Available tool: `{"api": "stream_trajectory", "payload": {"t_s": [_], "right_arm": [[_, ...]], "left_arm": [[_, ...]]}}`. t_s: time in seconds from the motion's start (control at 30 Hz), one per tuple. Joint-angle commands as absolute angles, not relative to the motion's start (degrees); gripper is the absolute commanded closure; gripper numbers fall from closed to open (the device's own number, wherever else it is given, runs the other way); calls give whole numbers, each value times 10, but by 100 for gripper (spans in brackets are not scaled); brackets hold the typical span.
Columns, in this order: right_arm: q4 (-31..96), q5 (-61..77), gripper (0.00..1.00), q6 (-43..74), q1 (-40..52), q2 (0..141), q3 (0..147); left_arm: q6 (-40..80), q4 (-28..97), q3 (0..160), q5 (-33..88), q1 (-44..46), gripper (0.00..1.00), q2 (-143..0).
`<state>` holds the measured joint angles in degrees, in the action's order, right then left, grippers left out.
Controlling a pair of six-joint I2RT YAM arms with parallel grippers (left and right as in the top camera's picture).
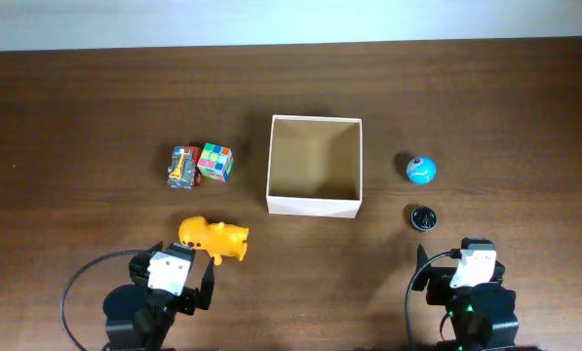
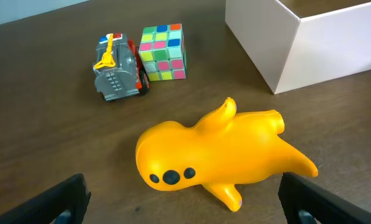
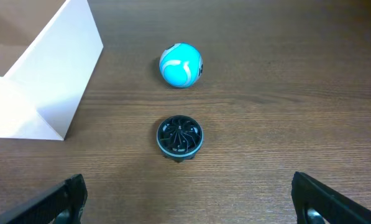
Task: Pack container
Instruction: 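Move the left gripper toward the red toy fire truck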
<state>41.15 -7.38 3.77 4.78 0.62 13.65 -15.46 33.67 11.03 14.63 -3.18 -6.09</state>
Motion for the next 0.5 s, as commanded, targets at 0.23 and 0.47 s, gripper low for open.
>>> {"api": "stream_trajectory", "payload": {"t_s": [0.23, 0.47], "right_arm": [[411, -73, 1, 34, 43, 2, 134], [411, -73, 1, 34, 43, 2, 134]], "left_arm": [[-157, 352, 105, 153, -34, 1, -57], [-166, 348, 105, 111, -34, 1, -57]]}}
